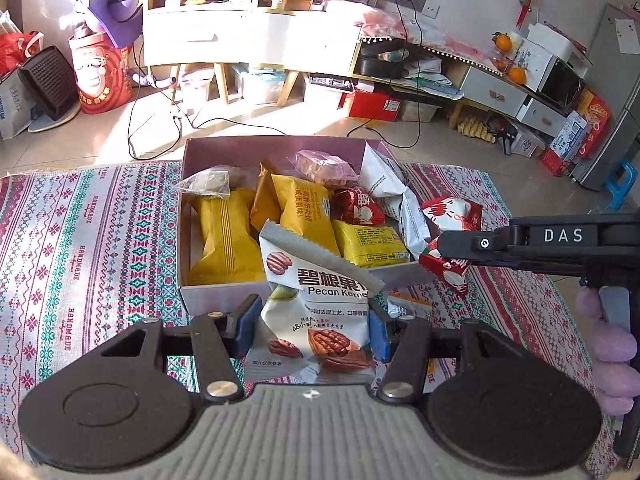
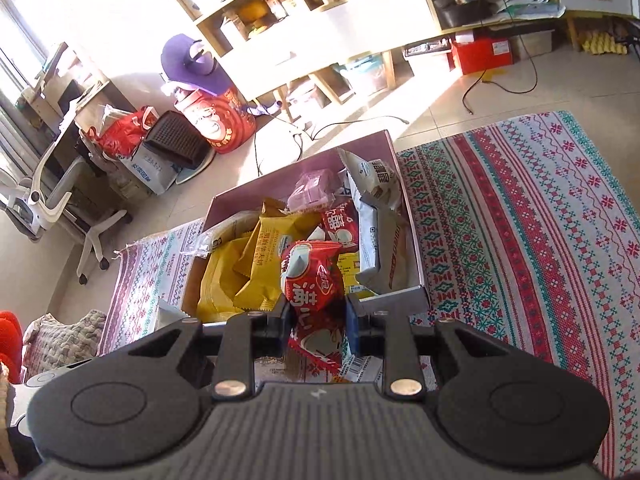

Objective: Organize snacks
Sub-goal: 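Carry pecan bag and red wrapper into the pink box and open both tools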

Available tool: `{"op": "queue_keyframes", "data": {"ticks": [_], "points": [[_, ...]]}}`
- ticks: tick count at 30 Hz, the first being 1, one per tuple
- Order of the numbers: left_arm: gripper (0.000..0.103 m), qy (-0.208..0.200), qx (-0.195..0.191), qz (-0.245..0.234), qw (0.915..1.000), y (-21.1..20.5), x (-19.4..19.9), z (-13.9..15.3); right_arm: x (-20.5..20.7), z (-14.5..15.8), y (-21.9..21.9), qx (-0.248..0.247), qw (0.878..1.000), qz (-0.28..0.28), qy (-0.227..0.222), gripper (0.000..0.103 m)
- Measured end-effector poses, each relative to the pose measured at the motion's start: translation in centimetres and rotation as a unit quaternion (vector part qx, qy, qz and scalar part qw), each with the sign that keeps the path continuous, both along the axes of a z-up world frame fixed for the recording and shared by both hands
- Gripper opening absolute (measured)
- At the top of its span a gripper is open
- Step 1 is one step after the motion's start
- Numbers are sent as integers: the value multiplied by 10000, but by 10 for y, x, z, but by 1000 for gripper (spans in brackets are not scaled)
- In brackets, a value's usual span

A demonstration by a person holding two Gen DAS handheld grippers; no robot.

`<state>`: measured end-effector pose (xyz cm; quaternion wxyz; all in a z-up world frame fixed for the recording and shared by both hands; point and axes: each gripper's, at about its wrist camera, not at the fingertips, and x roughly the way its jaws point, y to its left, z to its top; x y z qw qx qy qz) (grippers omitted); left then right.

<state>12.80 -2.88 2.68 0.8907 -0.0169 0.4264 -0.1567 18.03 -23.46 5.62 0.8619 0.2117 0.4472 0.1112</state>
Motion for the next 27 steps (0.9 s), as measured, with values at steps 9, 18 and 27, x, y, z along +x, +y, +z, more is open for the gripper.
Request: {"op": "queue_keyframes", "data": {"ticks": [9, 18, 27], "points": [[61, -206, 451, 196, 9986, -18, 60, 0, 27, -4, -3, 108, 9998, 10, -166, 25], [61, -192, 546, 383, 9976, -28, 100, -11, 40, -10, -9, 326, 9992, -68, -222, 25], [70, -365, 555, 551, 9963, -32, 109, -13, 43, -11, -16, 452, 9982, -244, -304, 36]]}}
